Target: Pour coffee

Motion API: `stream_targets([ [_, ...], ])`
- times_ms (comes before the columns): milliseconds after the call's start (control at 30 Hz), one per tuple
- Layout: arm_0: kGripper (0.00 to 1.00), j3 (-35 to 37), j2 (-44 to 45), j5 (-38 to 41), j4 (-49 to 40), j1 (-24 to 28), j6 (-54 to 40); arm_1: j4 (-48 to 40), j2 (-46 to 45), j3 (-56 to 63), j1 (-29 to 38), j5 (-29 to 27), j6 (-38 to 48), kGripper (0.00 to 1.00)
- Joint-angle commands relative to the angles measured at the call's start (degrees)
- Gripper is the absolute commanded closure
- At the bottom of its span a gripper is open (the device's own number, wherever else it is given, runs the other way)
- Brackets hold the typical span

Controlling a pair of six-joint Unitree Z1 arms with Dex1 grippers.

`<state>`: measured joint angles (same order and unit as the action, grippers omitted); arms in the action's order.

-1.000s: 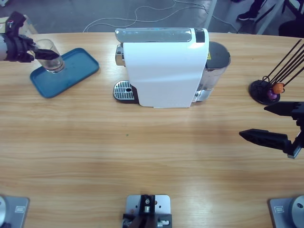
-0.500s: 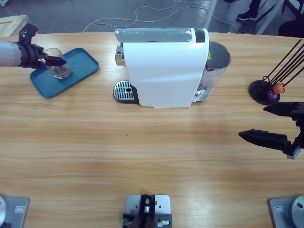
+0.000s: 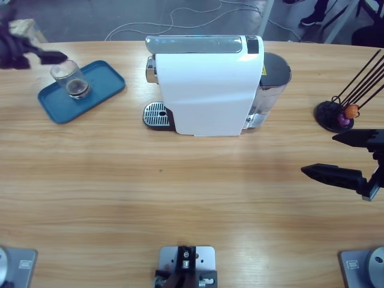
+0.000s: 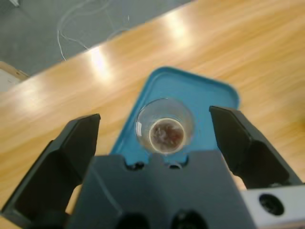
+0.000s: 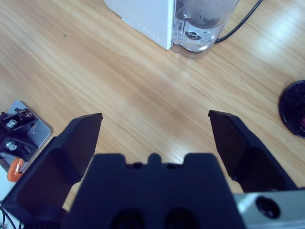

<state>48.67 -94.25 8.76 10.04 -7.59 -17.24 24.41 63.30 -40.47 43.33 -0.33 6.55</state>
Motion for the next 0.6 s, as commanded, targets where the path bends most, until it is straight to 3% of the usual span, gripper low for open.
stream_targets([
  [33, 0.013, -0.5, 24.8, -4.5, -26.4, -9.2, 11.7, 0.4, -1.5, 0.8, 0.3, 0.6, -0.7, 0.000],
  [200, 0.013, -0.5, 32.8, -1.1, -36.5, -18.6, 18.8, 0.8, -2.3, 0.8, 0.3, -1.0, -0.8, 0.000],
  [333, 0.018, -0.6, 35.9, 0.7, -40.4, -25.7, 18.9, 9.7, -5.5, -4.6, 0.3, -4.3, -2.8, 0.000],
  [400, 0.018, -3.0, 38.4, 0.4, -40.7, -26.3, 19.6, 12.9, -6.5, -5.5, 0.3, -6.9, -2.8, 0.000],
  [600, 0.023, -6.6, 42.3, 3.7, -40.3, -26.5, 21.3, 12.9, -6.6, -5.7, 0.3, -6.6, -4.5, 0.000],
])
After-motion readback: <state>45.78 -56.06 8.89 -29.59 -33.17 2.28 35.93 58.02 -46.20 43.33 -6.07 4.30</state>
